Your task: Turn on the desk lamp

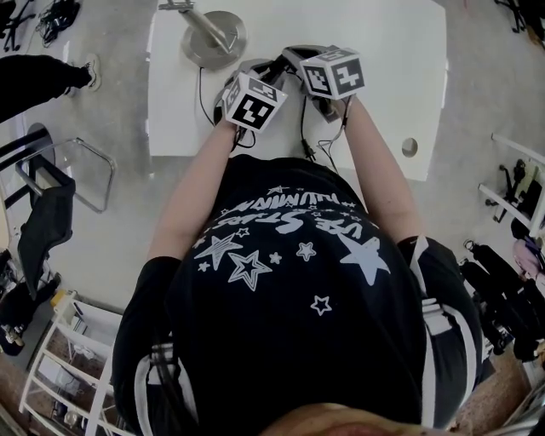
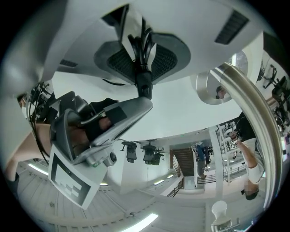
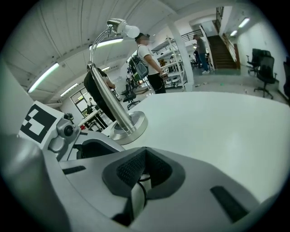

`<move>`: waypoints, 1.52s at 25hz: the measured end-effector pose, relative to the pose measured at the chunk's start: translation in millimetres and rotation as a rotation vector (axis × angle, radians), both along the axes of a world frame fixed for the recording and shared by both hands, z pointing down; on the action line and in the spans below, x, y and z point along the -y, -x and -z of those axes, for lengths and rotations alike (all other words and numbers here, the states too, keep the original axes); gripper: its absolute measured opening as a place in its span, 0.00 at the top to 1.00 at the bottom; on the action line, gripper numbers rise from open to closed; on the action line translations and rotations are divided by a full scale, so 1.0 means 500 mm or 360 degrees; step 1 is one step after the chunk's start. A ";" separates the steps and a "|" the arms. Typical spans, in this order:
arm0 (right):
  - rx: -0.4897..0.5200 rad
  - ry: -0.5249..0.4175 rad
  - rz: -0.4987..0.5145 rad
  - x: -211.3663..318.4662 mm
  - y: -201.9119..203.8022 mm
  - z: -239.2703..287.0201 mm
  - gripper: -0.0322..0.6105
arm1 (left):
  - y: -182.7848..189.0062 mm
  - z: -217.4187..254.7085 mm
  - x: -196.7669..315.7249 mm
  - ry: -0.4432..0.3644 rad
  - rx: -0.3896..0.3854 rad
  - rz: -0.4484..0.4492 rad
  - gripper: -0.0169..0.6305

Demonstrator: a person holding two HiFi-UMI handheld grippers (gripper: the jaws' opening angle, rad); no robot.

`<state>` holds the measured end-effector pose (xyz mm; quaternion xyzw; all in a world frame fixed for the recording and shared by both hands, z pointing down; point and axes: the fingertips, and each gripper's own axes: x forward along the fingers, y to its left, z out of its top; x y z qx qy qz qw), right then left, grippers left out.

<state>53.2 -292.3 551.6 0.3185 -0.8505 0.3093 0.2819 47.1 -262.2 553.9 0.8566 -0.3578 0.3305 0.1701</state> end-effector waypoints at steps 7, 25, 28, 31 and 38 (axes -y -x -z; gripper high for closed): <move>0.0019 -0.0009 -0.0028 0.002 -0.003 0.013 0.95 | -0.001 0.002 0.002 0.0006 -0.0015 -0.0002 0.78; 0.0089 0.0037 -0.0052 -0.021 -0.011 0.001 0.95 | 0.011 0.001 -0.006 -0.0053 0.0077 -0.0014 0.78; 0.0116 0.0021 -0.0066 -0.030 -0.015 0.011 0.95 | 0.023 0.006 -0.011 -0.0067 0.0077 -0.0001 0.77; 0.0130 -0.0002 -0.0068 -0.038 -0.016 0.020 0.95 | 0.042 0.024 -0.013 -0.0077 0.0012 0.0064 0.77; 0.0156 -0.0055 -0.0060 -0.059 -0.024 0.047 0.95 | 0.091 0.109 -0.012 -0.0199 -0.0138 0.0253 0.77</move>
